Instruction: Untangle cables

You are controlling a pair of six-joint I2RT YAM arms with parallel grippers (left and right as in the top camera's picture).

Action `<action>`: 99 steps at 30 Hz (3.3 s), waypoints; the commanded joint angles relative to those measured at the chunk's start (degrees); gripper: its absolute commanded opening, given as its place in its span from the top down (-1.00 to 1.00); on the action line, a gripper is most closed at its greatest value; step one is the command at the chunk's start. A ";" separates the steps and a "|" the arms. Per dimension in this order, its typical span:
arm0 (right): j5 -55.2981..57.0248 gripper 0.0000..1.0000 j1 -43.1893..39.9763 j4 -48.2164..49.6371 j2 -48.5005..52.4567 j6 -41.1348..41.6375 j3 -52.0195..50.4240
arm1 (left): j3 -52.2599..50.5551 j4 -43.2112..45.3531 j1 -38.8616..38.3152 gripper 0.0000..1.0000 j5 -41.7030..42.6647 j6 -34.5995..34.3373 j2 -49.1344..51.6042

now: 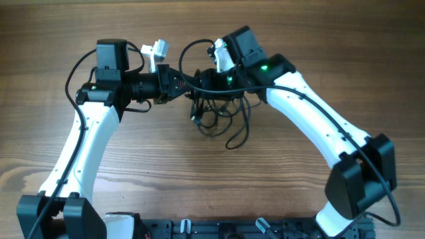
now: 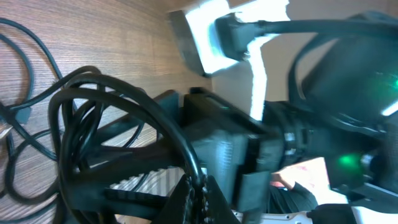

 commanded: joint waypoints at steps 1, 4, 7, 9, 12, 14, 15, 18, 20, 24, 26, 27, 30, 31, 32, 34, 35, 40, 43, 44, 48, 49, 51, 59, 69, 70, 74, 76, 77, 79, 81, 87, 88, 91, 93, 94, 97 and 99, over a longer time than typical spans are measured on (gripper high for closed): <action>-1.79 0.17 0.42 -0.52 1.62 1.95 0.85 | 0.17 0.42 0.13 0.92 1.68 -0.04 -1.49; -2.21 0.32 0.42 -2.38 1.62 0.04 0.85 | 0.17 0.44 1.29 0.92 -1.22 -0.11 -1.49; -1.99 0.61 0.42 -4.72 1.62 -2.43 0.85 | 0.17 0.42 3.28 0.92 -2.45 -0.11 -1.49; -1.77 0.65 0.17 -5.09 1.62 -2.73 0.85 | 0.17 0.39 5.01 0.92 -2.47 -0.09 -1.49; -1.90 0.77 -0.24 -4.68 1.62 -2.93 0.85 | 0.17 0.07 6.58 0.92 -2.69 -0.07 -1.49; -3.87 0.87 -0.70 -4.20 1.57 -4.83 0.87 | 0.17 -1.66 6.73 0.92 -5.51 -0.04 -1.49; -5.07 0.91 -1.03 -4.15 1.53 -5.84 0.87 | 0.17 -3.08 6.73 0.92 -7.89 -0.04 -1.49; -9.29 0.91 -2.27 -4.24 1.31 -10.12 0.87 | 0.07 -9.60 6.69 0.92 -17.66 0.13 -1.38; -12.94 0.91 -2.73 -4.17 0.90 -13.05 0.87 | 0.07 -13.55 6.69 0.92 -23.26 0.15 -1.22; -16.39 0.91 -2.86 -4.13 -0.74 -17.53 0.87 | 0.04 -18.21 6.67 0.92 -29.66 2.80 -1.22; -17.29 0.91 -2.86 -3.72 -2.01 -18.49 0.87 | -0.04 -19.08 6.29 0.92 -29.79 3.19 -1.22; -18.45 0.91 -2.86 -3.34 -2.47 -18.91 0.87 | -0.04 -19.21 5.97 0.92 -29.99 3.19 -1.22; -20.24 0.91 -2.86 -2.62 -3.32 -18.88 0.87 | -0.04 -19.17 4.26 0.92 -31.23 3.15 -1.22; -20.46 0.91 -2.89 -2.64 -3.41 -18.84 0.87 | -0.04 -19.19 3.74 0.92 -32.04 3.17 -1.22; -20.48 0.91 -2.95 -2.69 -3.41 -18.84 0.87 | -0.04 -19.21 3.21 0.92 -32.89 3.17 -1.22; -22.73 0.92 -3.43 -2.67 -3.63 -18.78 0.87 | -0.04 -19.21 1.77 0.92 -35.10 3.15 -1.20; -27.54 0.91 -4.24 -2.21 -3.89 -18.95 0.87 | -0.04 -19.21 0.66 0.92 -37.16 3.15 -1.18; -38.27 0.91 -11.67 -1.84 -5.25 -18.88 0.87 | -0.04 -19.63 -1.09 0.92 -44.94 3.15 -1.16; -32.68 0.88 -16.28 -3.04 -5.44 -18.91 0.87 | -0.04 -19.58 -1.09 0.92 -45.11 3.23 -1.16; -25.57 0.88 -17.22 -4.55 -5.44 -18.67 0.87 | -0.04 -19.54 -1.09 0.92 -45.07 3.78 -1.16; -2.58 0.88 -15.26 -12.20 -5.44 -18.49 0.87 | -0.04 -18.80 -1.09 0.92 -43.21 8.87 -1.18; -0.02 0.81 -13.88 -13.18 -5.44 -18.99 0.87 | -0.02 -17.68 -1.09 0.92 -40.22 12.72 -1.20; 1.33 0.69 -12.52 -13.14 -5.44 -19.32 0.87 | 0.63 -15.47 -1.09 0.92 -35.10 18.40 -1.77; -3.17 0.15 -12.20 -11.43 -5.44 -22.64 0.87 | 13.31 -11.61 -1.11 0.92 -26.51 36.02 -11.61; -14.40 -0.29 -12.22 -1.22 -5.44 -31.54 0.87 | 13.29 -16.17 -4.59 0.92 -32.39 17.62 -13.49; -14.43 -0.30 -12.15 -0.94 -5.44 -33.59 0.87 | 13.29 -16.70 -4.59 0.92 -32.33 15.52 -13.49; -14.43 -0.37 -10.12 -2.51 -5.44 -48.22 0.87 | 13.29 -19.41 -4.59 0.92 -25.05 13.60 -13.49; -14.43 -0.36 -8.74 -5.01 -5.42 -57.24 0.87 | 13.29 -20.50 -4.59 0.92 -22.91 13.60 -13.49; -14.43 -0.35 -8.13 -6.05 -5.35 -60.57 0.87 | 13.29 -20.94 -4.59 0.92 -22.49 13.62 -13.49; -14.40 -0.31 -6.99 -7.28 -5.07 -65.37 0.87 | 13.29 -21.92 -4.59 0.92 -21.35 13.62 -13.49; -14.69 -0.25 -6.60 -7.45 -4.52 -67.36 0.85 | 13.29 -22.21 -4.59 0.92 -18.12 13.62 -13.49; -18.91 0.00 -6.54 -12.07 -2.71 -71.34 0.85 | 13.29 -21.75 -4.50 0.92 -16.70 13.60 -13.51; -18.88 0.10 -6.56 -12.61 -2.58 -71.36 0.79 | 13.29 -21.55 -4.39 0.92 -16.70 13.57 -13.51; -17.75 0.51 -6.60 -13.81 -2.51 -70.03 -0.04 | 13.29 -19.34 -2.71 0.92 -15.74 12.17 -13.51; -16.41 0.87 -6.60 -13.66 -2.40 -67.28 -0.22 | 13.29 -16.87 -1.09 0.92 -13.86 10.34 -13.51; -15.82 0.92 -6.64 -13.60 -2.38 -65.31 -0.24 | 13.29 -14.99 -0.02 0.92 -12.94 9.70 -13.51; -13.51 0.91 -6.88 -12.31 -2.32 -57.46 -0.24 | 13.29 -9.46 2.56 0.92 -12.41 6.84 -13.51; -9.01 0.91 -6.88 -10.64 -2.29 -48.26 -0.26 | 13.29 -5.01 3.93 0.92 -12.44 5.86 -13.51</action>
